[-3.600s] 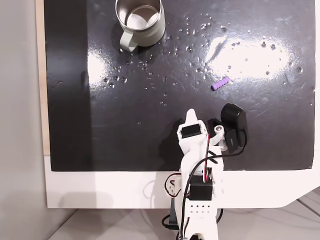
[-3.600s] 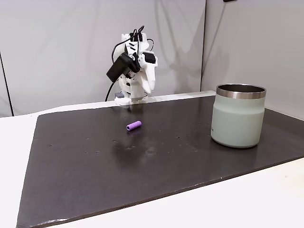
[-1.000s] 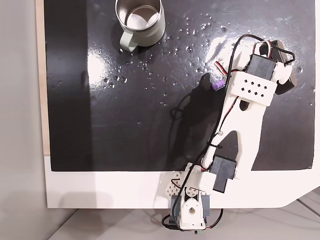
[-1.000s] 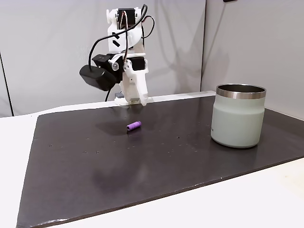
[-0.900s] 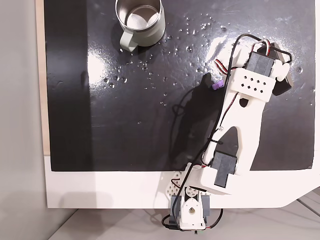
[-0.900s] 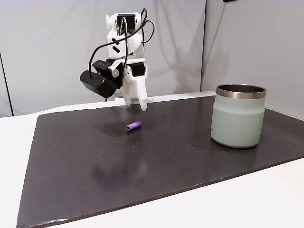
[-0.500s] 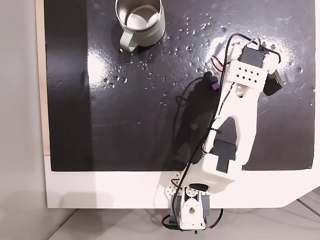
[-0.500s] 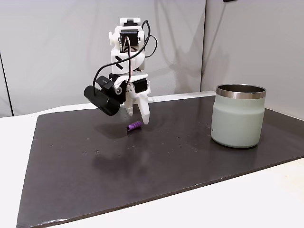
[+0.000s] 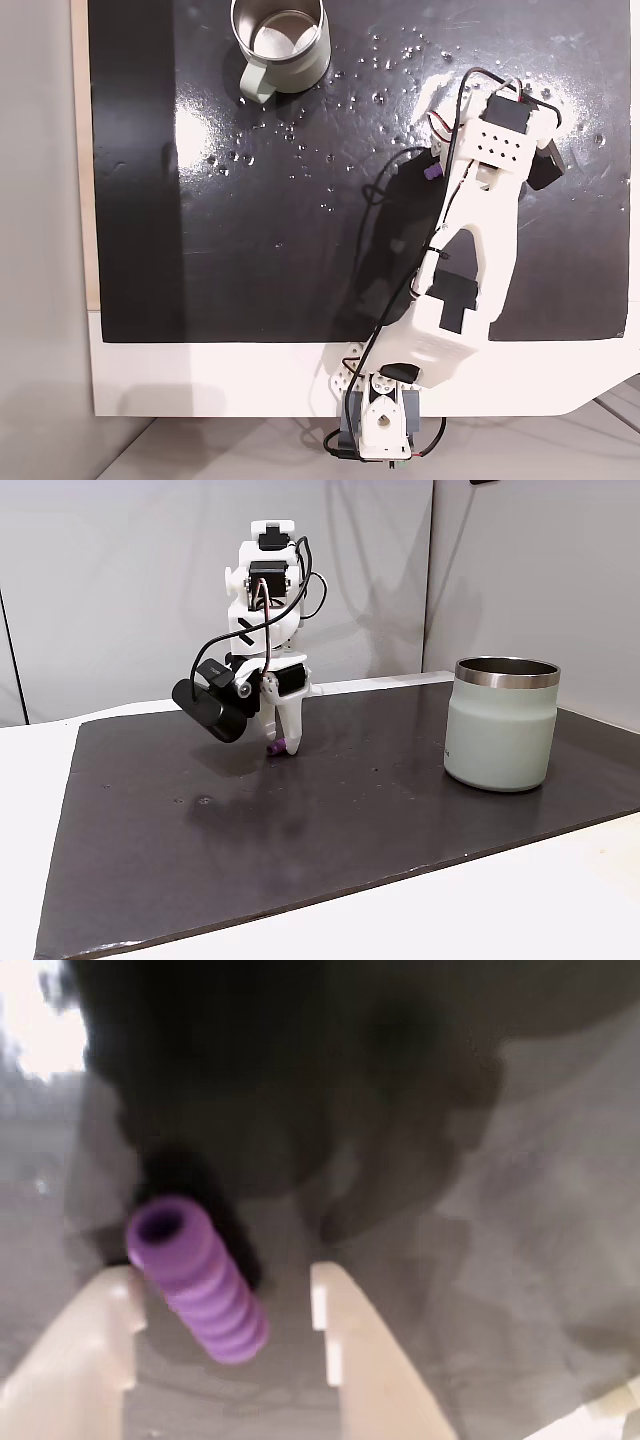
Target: Grasp a pengrip and put it in the cup.
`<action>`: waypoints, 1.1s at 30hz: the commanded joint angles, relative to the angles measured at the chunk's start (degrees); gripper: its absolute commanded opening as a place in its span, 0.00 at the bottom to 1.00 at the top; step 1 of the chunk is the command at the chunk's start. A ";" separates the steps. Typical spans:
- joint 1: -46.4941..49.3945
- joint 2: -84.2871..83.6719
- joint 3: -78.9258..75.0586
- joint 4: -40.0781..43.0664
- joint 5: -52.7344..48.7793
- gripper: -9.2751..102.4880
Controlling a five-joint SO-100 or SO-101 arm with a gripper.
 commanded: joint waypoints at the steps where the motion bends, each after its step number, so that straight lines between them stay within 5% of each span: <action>1: 1.32 0.26 -0.18 -0.44 -1.32 0.19; 17: 1.93 2.55 -0.18 0.79 -1.76 0.08; 33: -8.35 16.96 -20.65 18.72 3.87 0.08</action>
